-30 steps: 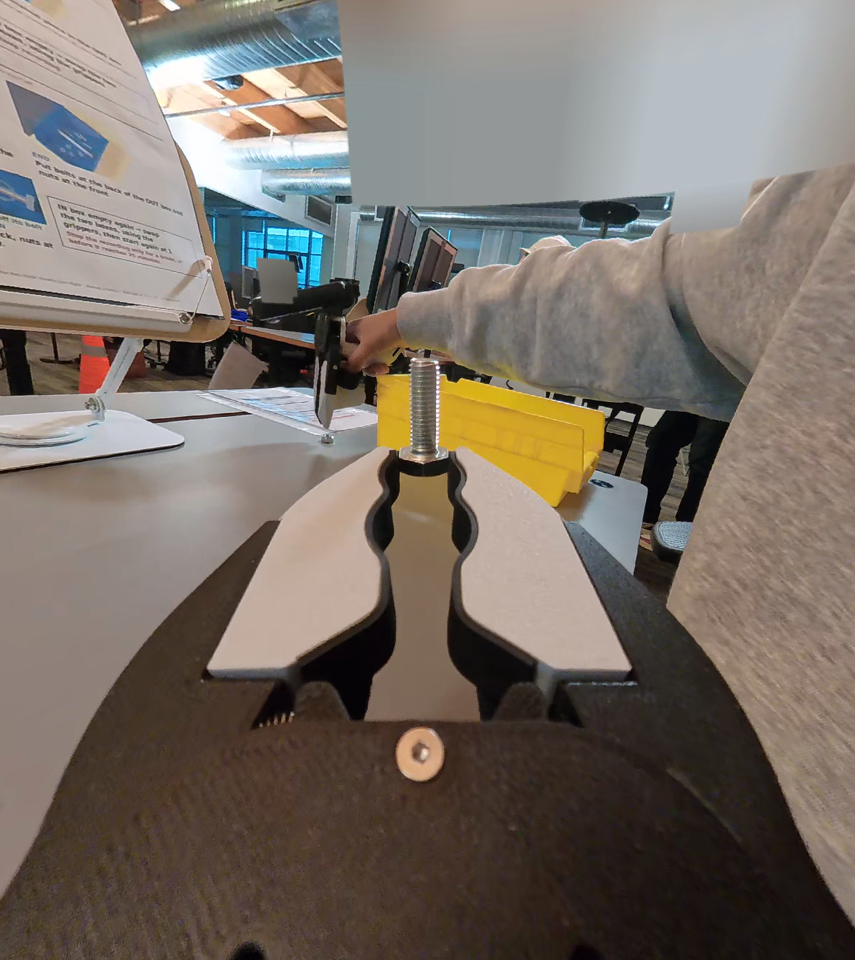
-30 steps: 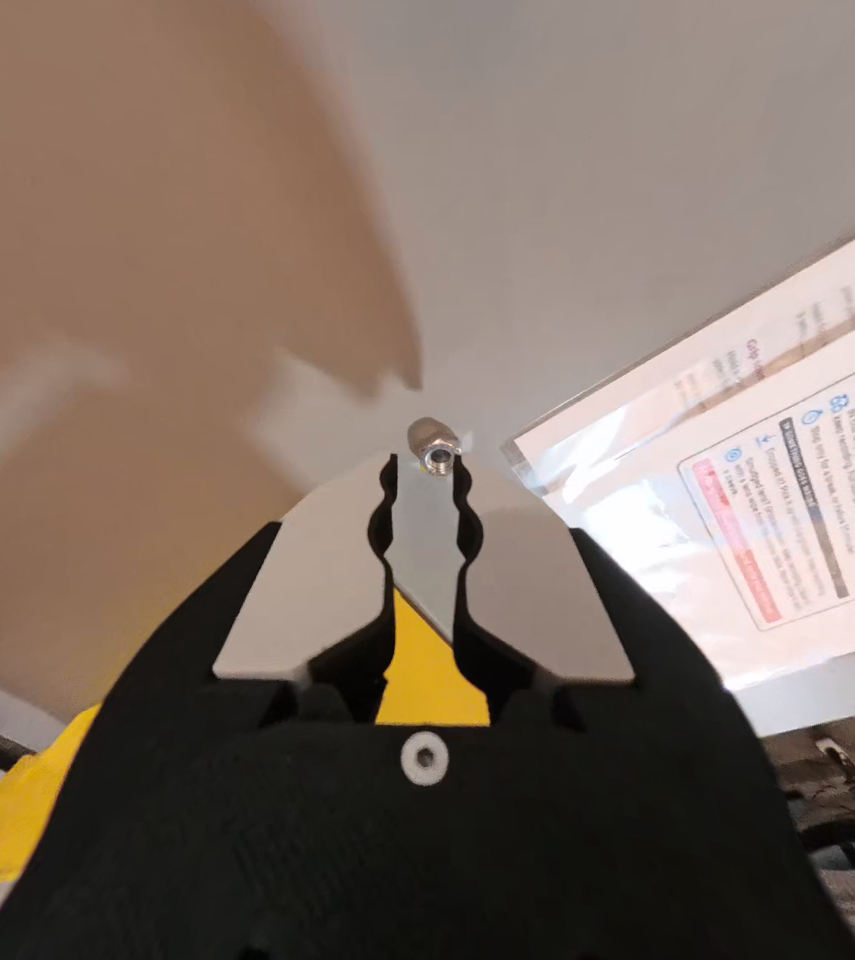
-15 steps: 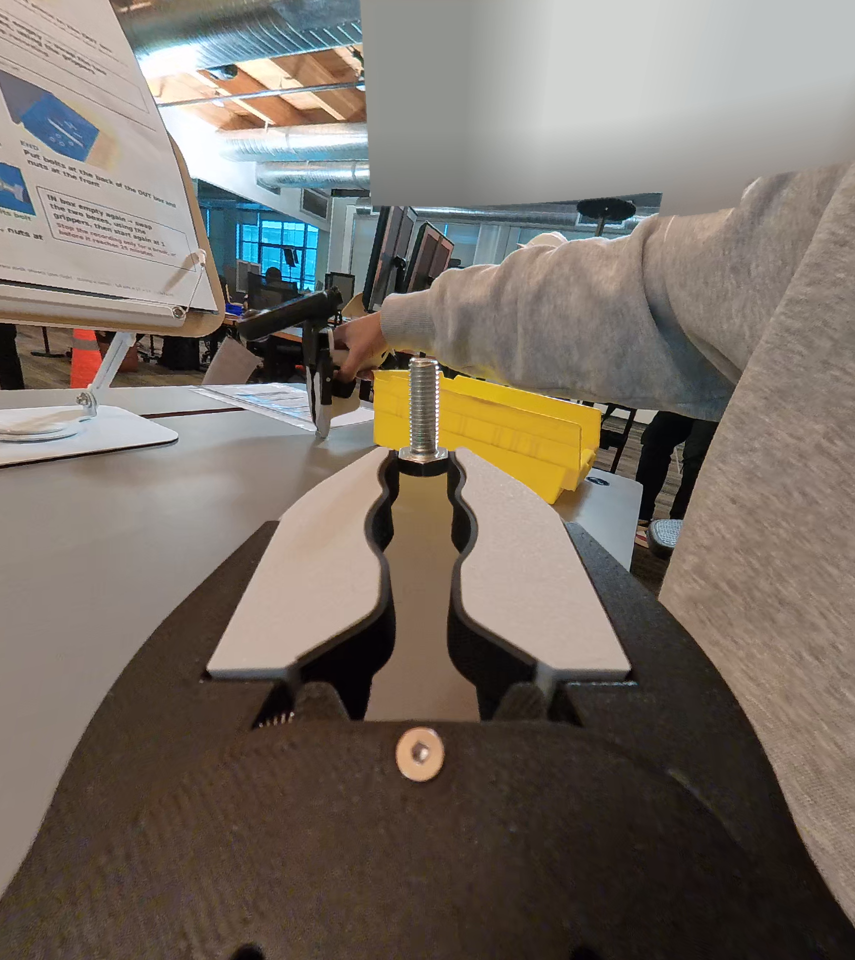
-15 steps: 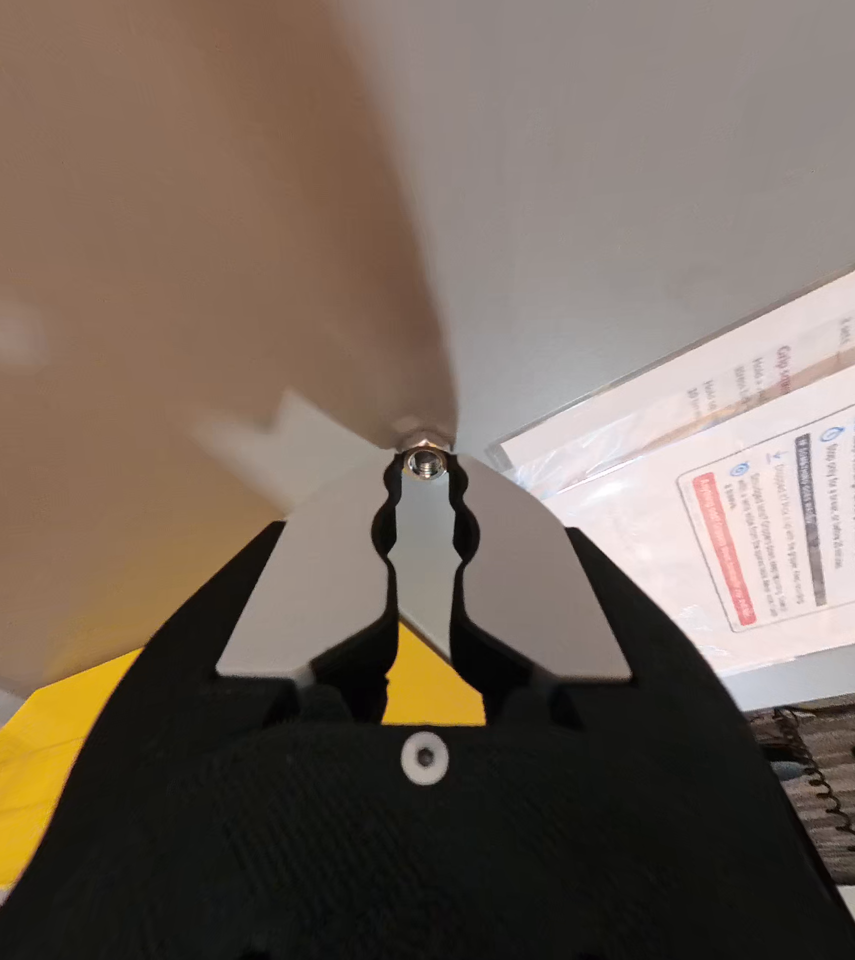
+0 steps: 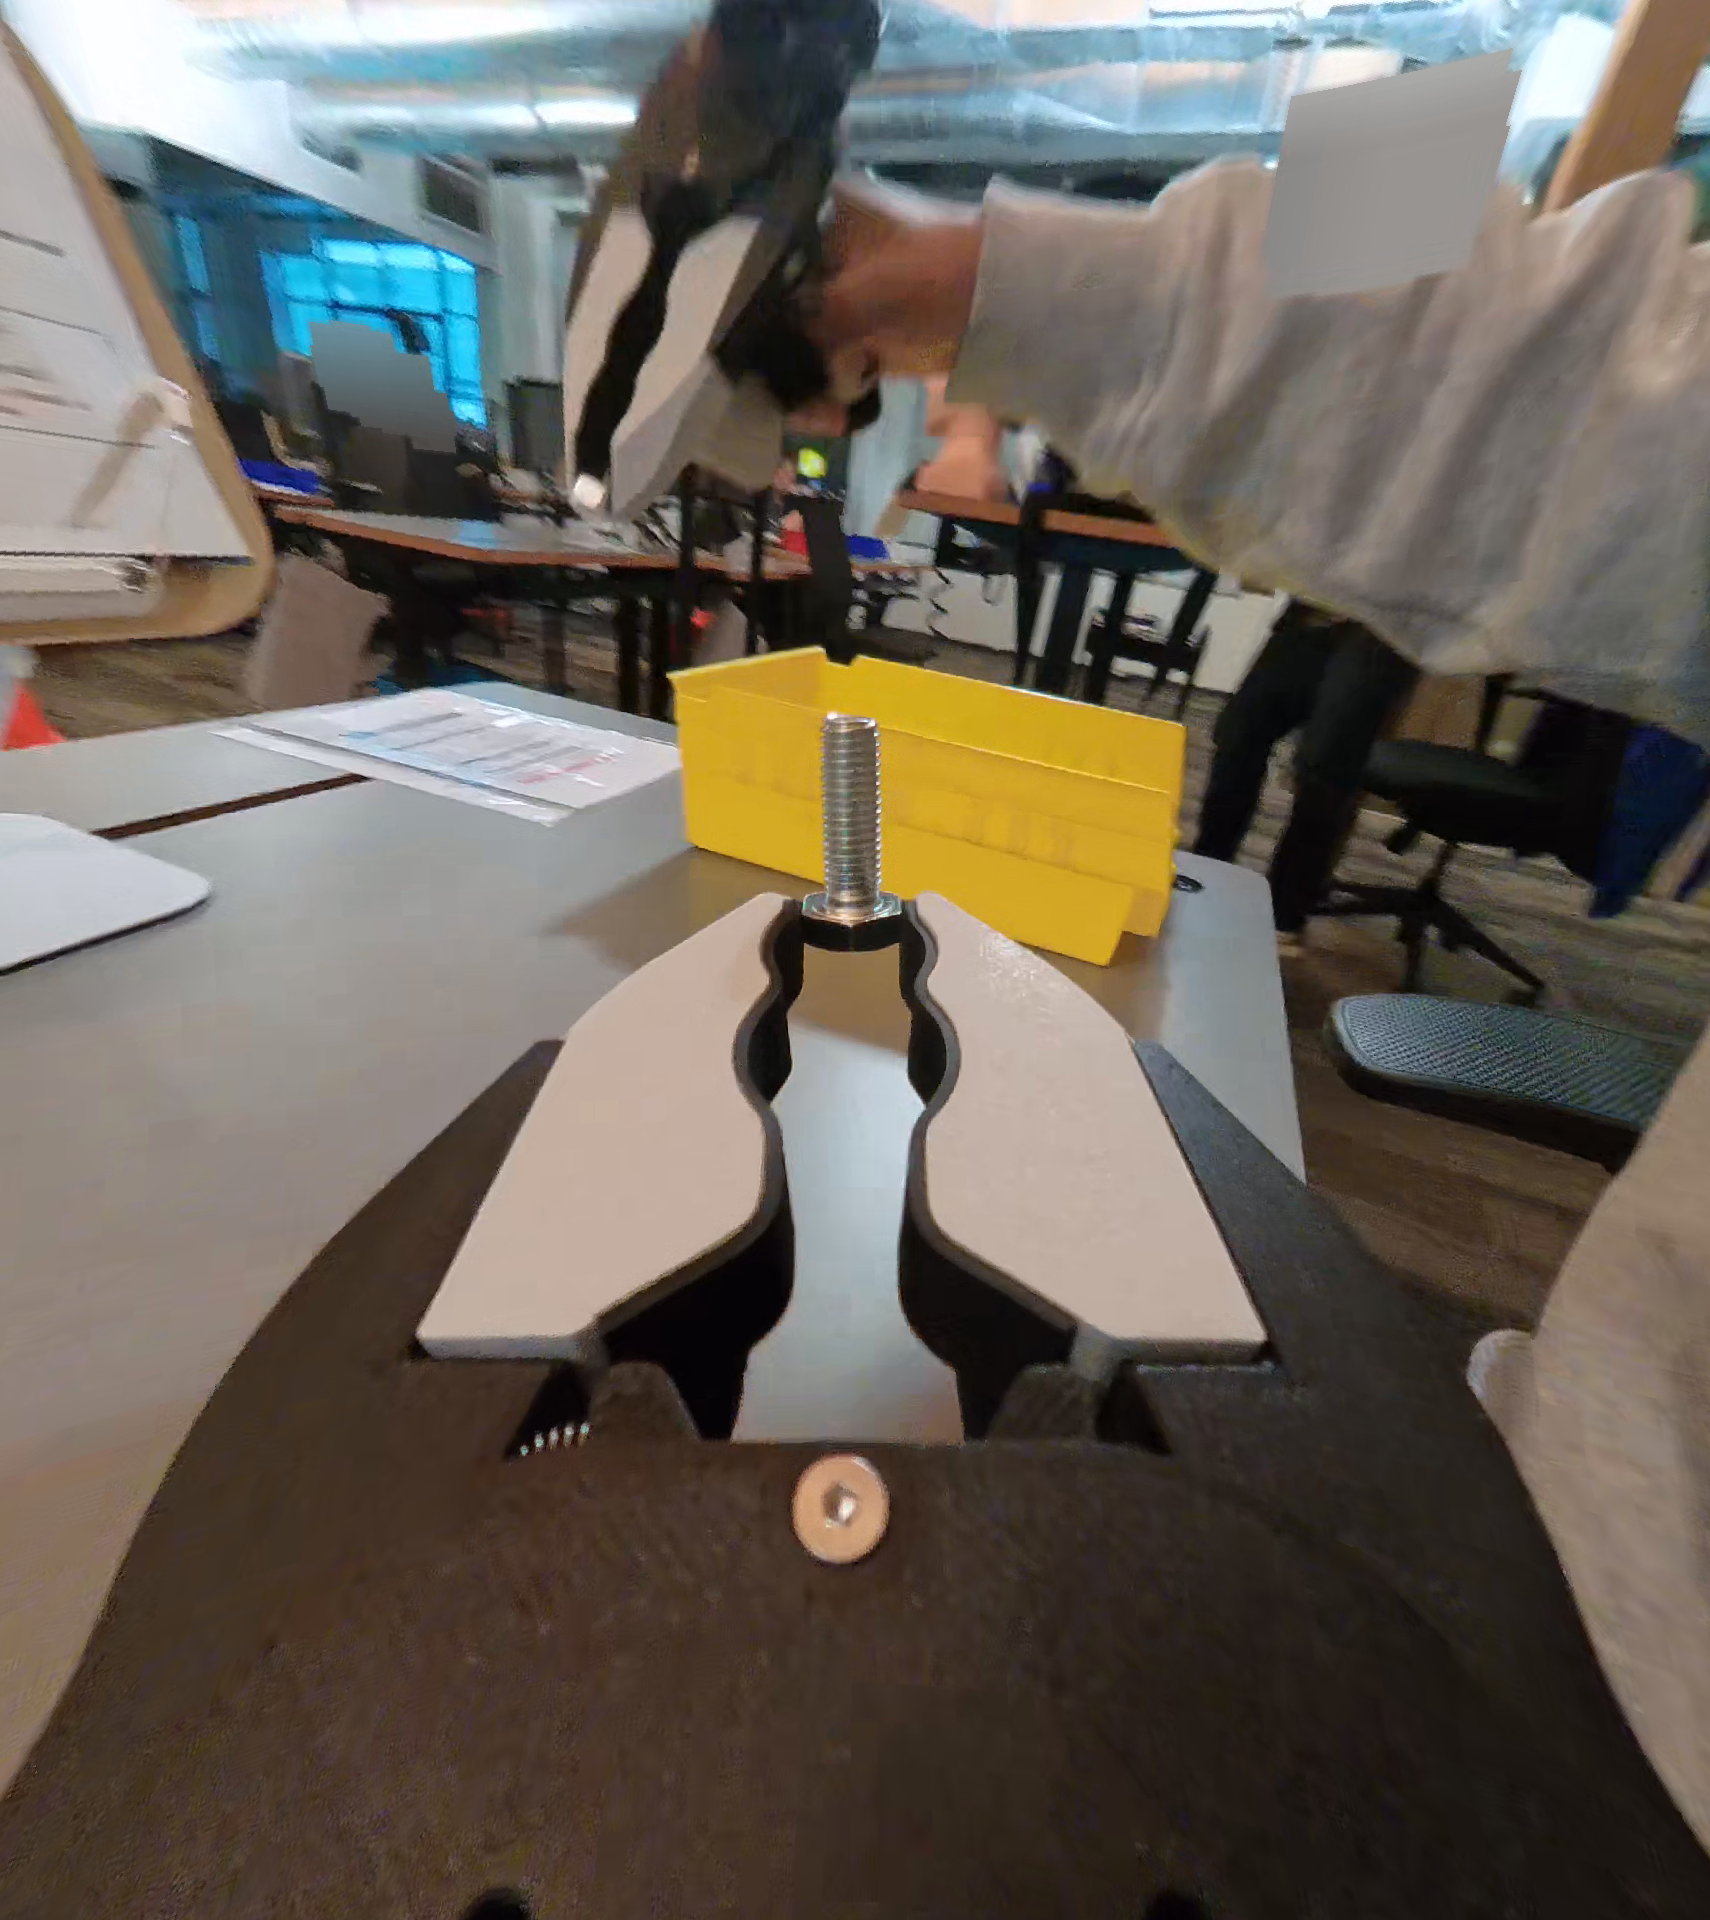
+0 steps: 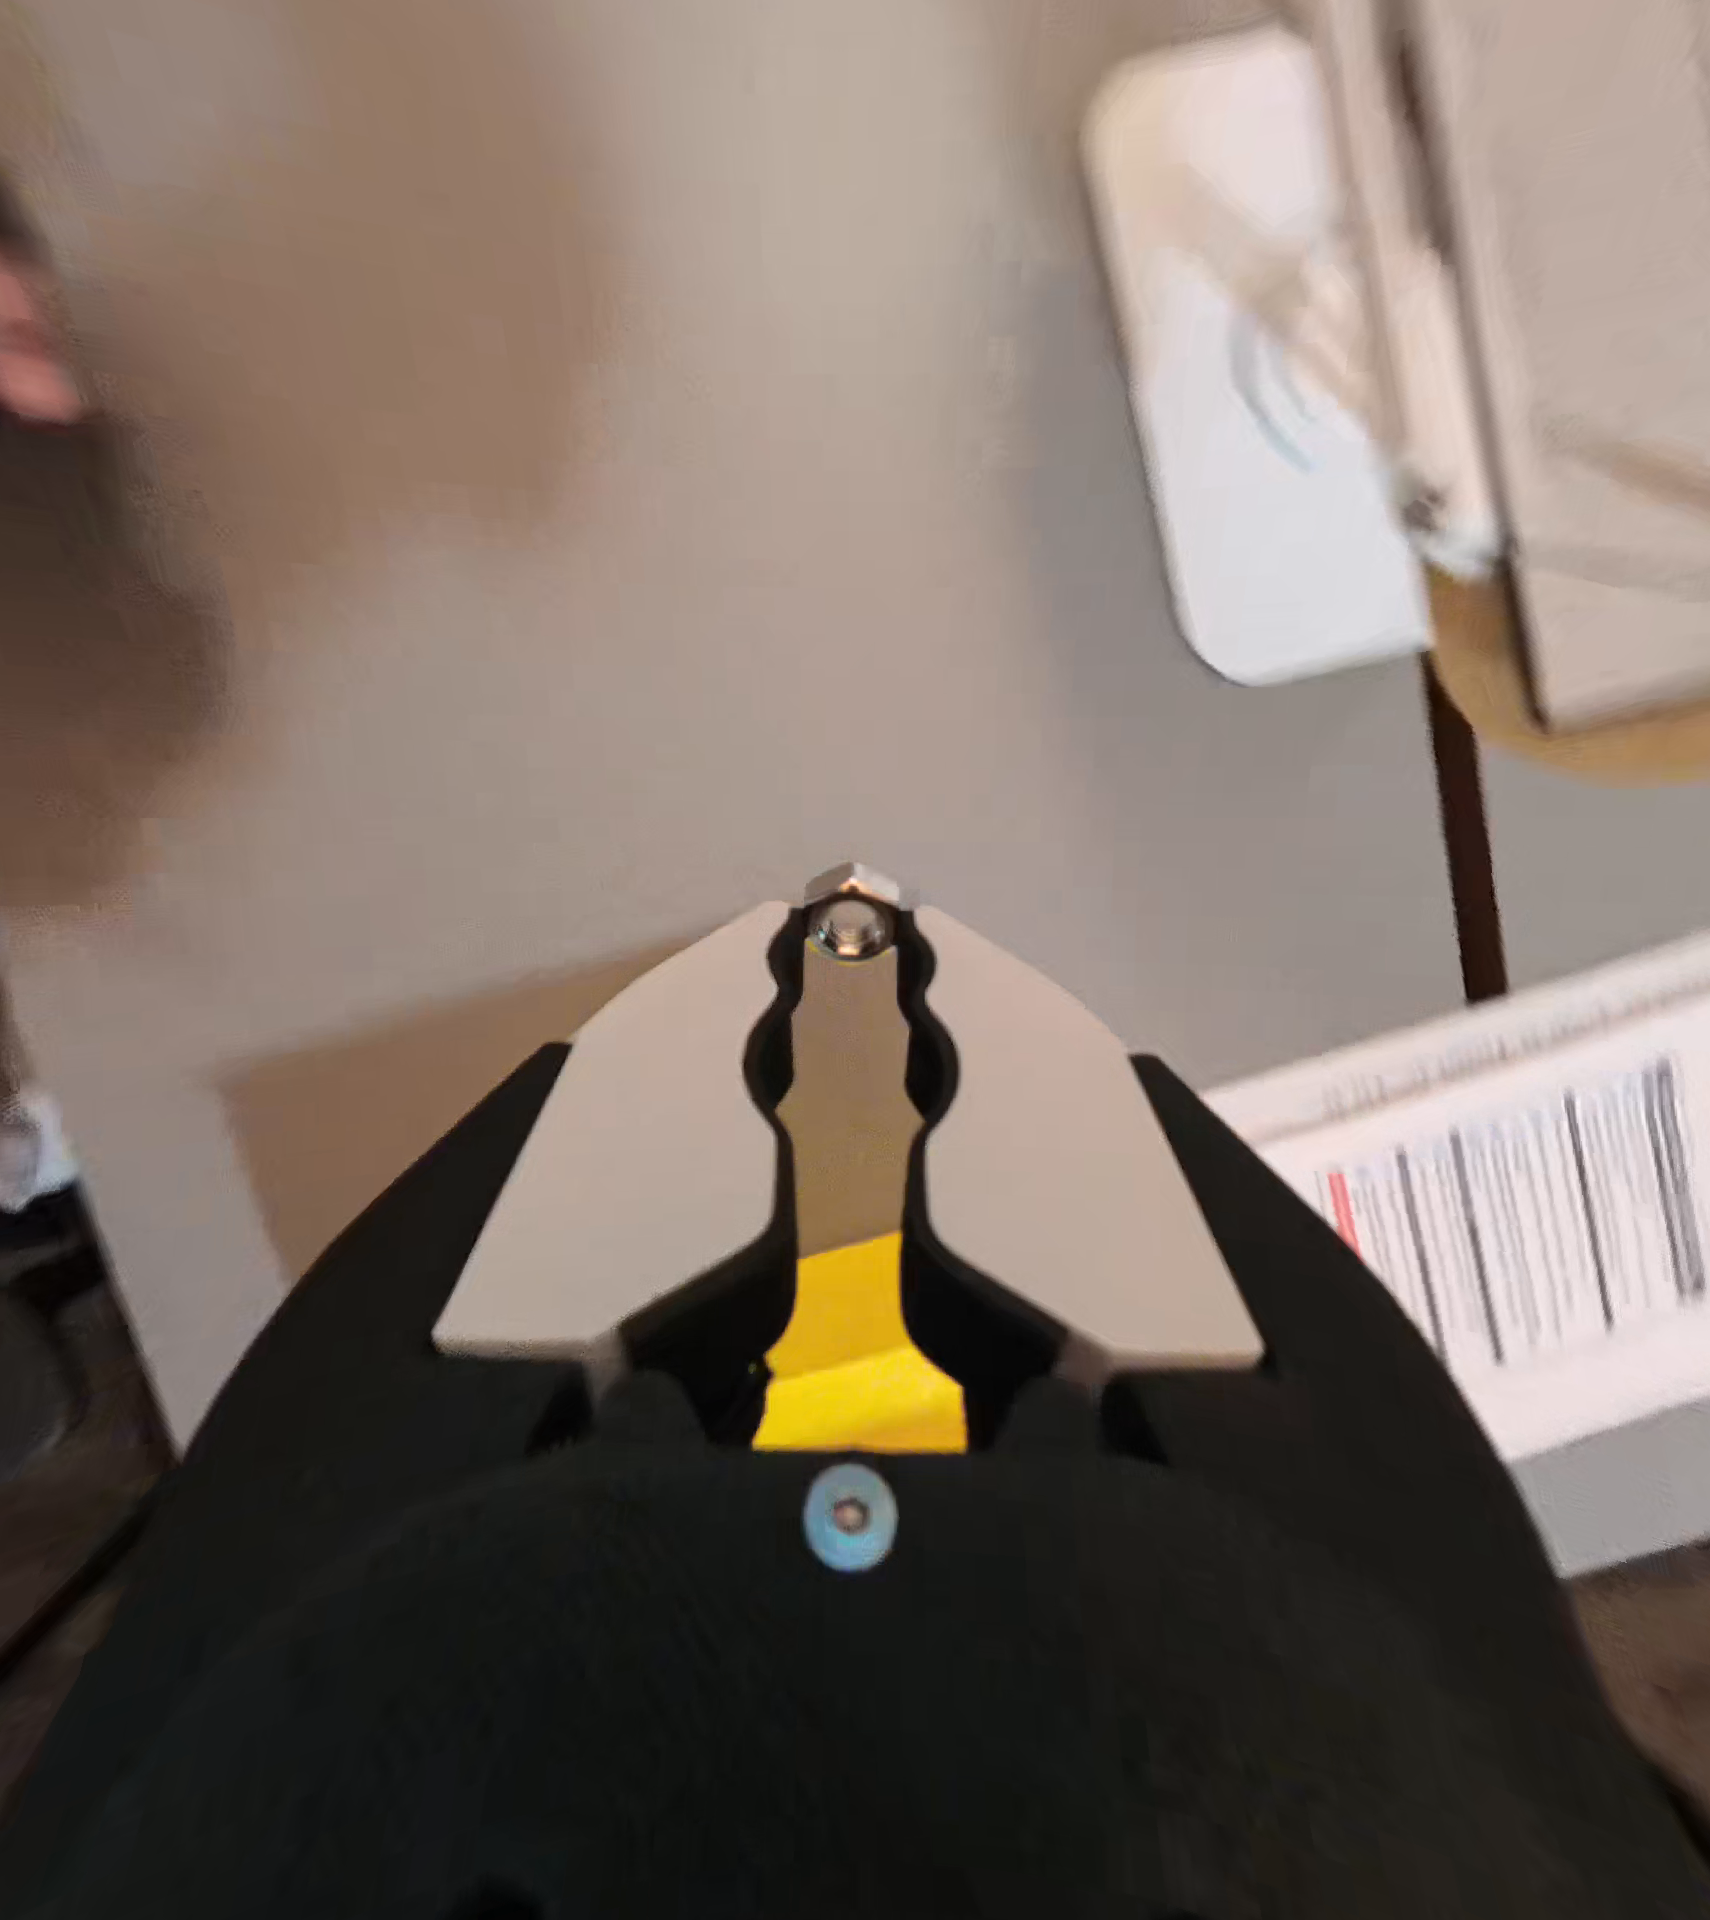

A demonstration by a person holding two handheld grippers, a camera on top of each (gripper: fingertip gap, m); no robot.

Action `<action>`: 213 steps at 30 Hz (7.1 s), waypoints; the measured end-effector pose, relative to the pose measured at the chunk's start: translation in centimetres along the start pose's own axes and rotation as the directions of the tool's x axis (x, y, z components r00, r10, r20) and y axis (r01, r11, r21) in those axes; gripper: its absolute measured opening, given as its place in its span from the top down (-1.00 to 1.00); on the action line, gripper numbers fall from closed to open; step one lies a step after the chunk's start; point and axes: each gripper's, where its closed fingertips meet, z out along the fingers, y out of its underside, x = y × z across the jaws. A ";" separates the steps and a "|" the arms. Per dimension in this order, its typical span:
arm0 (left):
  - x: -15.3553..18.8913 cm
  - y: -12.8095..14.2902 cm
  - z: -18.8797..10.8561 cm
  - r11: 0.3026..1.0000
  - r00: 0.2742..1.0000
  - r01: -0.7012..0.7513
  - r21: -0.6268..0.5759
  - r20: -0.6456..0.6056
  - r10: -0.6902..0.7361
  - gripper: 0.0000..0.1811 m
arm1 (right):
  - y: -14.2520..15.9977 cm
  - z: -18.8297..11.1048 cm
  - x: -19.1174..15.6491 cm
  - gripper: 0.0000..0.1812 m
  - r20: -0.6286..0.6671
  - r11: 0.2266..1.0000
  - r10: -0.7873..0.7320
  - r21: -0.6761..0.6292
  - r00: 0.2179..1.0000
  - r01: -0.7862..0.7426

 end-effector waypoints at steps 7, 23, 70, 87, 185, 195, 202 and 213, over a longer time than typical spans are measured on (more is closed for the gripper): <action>2.2 1.0 -0.1 0.996 0.995 -0.075 -0.045 -0.068 0.071 0.80 | -5.5 1.2 -16.7 0.81 0.104 0.825 -0.545 -0.107 0.832 0.555; 4.3 0.2 -1.7 0.985 0.975 -0.171 0.016 -0.142 0.172 0.80 | -8.2 3.7 -22.8 0.81 0.247 0.436 -0.830 -0.272 0.500 0.858; 2.6 -0.9 -2.4 0.985 0.986 -0.149 0.092 -0.066 0.155 0.80 | -10.4 3.7 -22.3 0.59 0.183 0.875 -0.439 -0.134 0.879 0.465; 2.0 -1.7 -3.1 0.985 0.993 -0.093 0.146 -0.058 0.102 0.80 | -11.1 3.9 -22.4 0.57 0.157 0.880 -0.446 -0.101 0.881 0.464; 0.6 -0.7 -2.7 0.987 0.990 -0.142 0.081 0.037 0.139 0.80 | -10.5 5.3 -21.2 0.65 0.159 0.866 -0.464 -0.122 0.871 0.484; 0.1 -0.9 -2.9 0.990 0.993 -0.110 0.090 0.053 0.106 0.80 | -9.4 4.9 -22.1 0.75 0.223 0.878 -0.432 -0.117 0.874 0.464; 0.4 -0.6 -2.6 0.988 0.990 -0.136 0.075 0.046 0.132 0.80 | -10.7 5.3 -21.3 0.66 0.179 0.885 -0.436 -0.093 0.882 0.457; 0.2 -0.6 -2.6 0.988 0.990 -0.134 0.070 0.054 0.131 0.80 | -10.0 5.2 -22.5 0.80 0.262 0.891 -0.410 -0.090 0.873 0.445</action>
